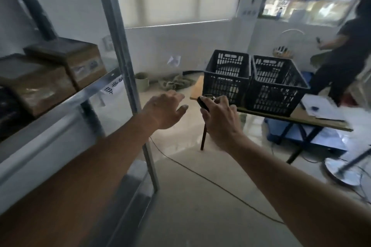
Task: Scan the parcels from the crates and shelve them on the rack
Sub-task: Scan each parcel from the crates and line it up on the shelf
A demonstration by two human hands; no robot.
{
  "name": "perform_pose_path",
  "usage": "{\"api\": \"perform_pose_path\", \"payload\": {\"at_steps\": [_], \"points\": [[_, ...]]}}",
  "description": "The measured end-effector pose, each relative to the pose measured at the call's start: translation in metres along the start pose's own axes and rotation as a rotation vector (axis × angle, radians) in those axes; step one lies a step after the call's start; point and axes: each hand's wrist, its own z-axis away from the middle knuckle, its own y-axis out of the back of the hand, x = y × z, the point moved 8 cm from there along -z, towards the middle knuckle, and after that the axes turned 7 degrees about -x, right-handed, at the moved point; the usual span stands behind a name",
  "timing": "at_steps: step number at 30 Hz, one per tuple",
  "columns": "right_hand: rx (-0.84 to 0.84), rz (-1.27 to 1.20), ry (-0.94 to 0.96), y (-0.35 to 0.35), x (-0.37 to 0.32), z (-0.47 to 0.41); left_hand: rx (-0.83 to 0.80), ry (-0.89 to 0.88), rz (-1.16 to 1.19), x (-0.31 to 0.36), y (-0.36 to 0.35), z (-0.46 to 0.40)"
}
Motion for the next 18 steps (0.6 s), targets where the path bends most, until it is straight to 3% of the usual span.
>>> {"api": "perform_pose_path", "payload": {"at_steps": [8, 18], "points": [[0.043, -0.025, -0.129, -0.006, 0.120, -0.118, -0.033, -0.120, -0.013, 0.055, -0.017, -0.172], [-0.005, -0.067, -0.232, 0.000, 0.273, -0.285, -0.087, -0.116, 0.055, 0.104, -0.047, -0.399]]}}
